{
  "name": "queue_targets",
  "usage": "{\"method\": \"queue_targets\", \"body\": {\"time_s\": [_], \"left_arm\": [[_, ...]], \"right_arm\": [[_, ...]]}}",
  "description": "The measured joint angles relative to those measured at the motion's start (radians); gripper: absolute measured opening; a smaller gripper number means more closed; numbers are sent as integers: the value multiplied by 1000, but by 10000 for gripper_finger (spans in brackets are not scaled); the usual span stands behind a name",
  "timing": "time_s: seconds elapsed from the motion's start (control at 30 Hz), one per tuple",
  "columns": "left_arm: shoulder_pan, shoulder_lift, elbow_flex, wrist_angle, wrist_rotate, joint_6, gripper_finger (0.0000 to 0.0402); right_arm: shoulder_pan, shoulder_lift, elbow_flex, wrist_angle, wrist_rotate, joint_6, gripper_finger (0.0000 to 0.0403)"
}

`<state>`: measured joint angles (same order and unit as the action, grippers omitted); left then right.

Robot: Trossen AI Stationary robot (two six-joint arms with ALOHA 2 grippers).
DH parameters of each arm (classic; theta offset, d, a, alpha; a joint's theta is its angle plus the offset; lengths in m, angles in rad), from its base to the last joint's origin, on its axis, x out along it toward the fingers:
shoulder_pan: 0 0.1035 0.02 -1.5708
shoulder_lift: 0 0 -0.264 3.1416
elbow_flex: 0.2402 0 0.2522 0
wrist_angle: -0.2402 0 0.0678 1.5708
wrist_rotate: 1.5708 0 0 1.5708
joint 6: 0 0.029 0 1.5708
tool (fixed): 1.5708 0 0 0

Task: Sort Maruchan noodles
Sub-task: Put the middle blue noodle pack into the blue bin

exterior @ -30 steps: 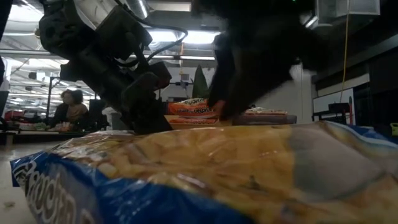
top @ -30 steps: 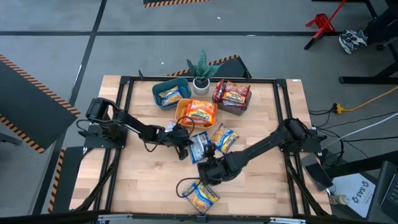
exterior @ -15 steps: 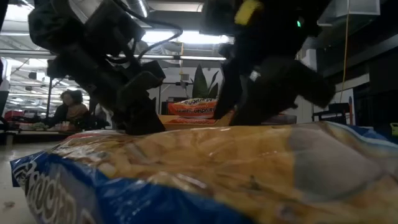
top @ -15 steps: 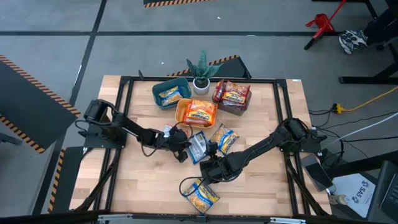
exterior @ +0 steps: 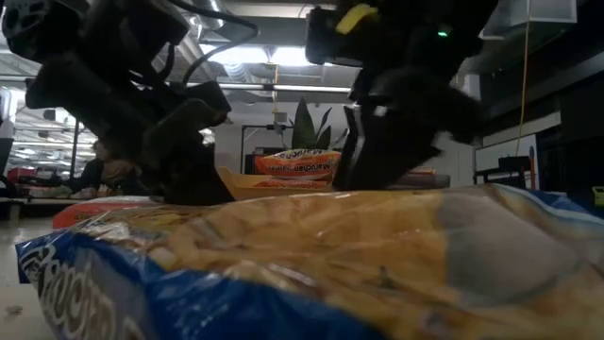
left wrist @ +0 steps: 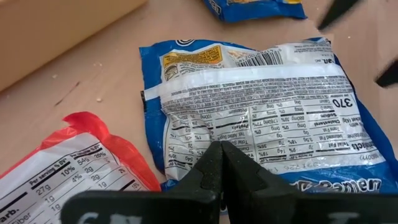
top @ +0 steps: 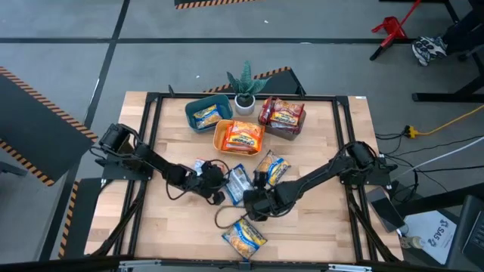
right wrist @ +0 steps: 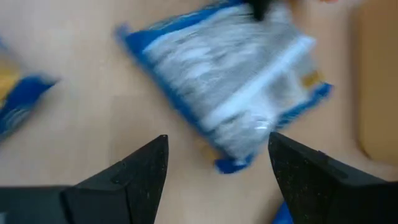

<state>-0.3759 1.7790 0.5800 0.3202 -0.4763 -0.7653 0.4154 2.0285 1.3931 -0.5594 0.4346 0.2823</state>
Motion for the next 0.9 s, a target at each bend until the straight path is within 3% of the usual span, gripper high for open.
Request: {"method": "queue_targets", "body": {"time_s": [0.1,0.23,0.4,0.53,0.67,0.9], "left_arm": [[-3,0,0,-3,-3,-8,0],[-21,-4,-3,16,-21,6,0],[-44,-140,-13,-54,69,12,0],[-48,-237,-11,-122,8,34,0],[-61,-238,-22,-216,-43,11,0],[-73,-175,-124,-11,-68,-61,0]], "right_arm": [[11,0,-9,49,-53,-80,262],[3,0,-14,34,-23,49,262],[6,0,-14,39,-14,104,262],[14,0,-14,38,-38,118,262],[17,0,-14,47,-32,132,262],[25,0,-14,52,-37,133,262]]}}
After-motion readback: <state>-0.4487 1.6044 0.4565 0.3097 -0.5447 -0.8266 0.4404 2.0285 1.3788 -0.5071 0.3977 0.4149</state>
